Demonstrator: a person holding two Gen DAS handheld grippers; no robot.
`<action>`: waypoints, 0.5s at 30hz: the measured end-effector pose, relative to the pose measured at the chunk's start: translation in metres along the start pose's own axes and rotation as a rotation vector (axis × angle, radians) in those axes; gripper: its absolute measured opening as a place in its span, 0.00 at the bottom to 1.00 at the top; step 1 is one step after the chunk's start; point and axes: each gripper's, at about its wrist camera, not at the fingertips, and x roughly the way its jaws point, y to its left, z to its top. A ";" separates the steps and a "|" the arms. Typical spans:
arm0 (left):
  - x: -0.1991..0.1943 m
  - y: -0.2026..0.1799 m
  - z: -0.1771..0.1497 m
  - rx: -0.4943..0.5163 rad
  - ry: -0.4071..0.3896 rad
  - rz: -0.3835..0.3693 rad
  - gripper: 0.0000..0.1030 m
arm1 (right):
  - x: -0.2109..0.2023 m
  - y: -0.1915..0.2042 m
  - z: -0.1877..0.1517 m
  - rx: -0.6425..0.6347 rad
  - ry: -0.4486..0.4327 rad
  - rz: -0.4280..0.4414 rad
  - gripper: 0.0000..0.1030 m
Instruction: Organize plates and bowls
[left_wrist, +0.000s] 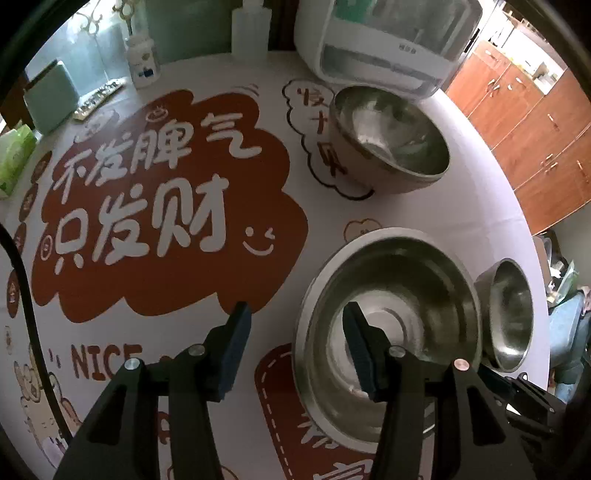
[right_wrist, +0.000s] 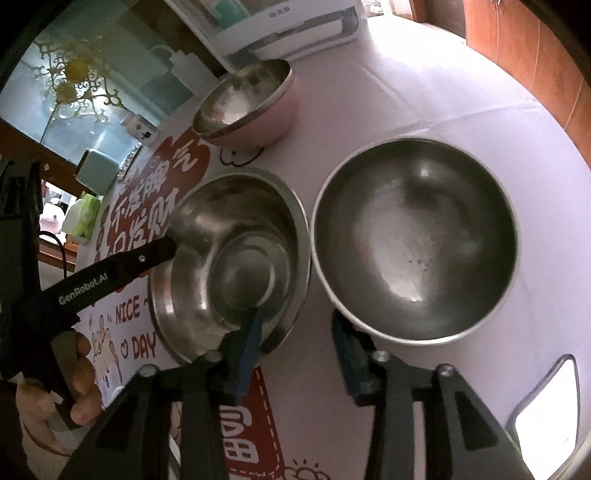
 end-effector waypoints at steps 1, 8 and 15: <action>0.002 0.001 0.001 0.001 0.003 0.001 0.43 | 0.000 0.000 0.000 0.001 0.000 -0.001 0.33; 0.007 -0.003 -0.003 0.032 0.025 -0.021 0.13 | 0.002 0.008 0.002 -0.032 -0.003 -0.003 0.16; -0.012 -0.007 -0.025 0.062 0.035 -0.045 0.11 | -0.007 0.006 -0.007 -0.034 0.008 -0.018 0.16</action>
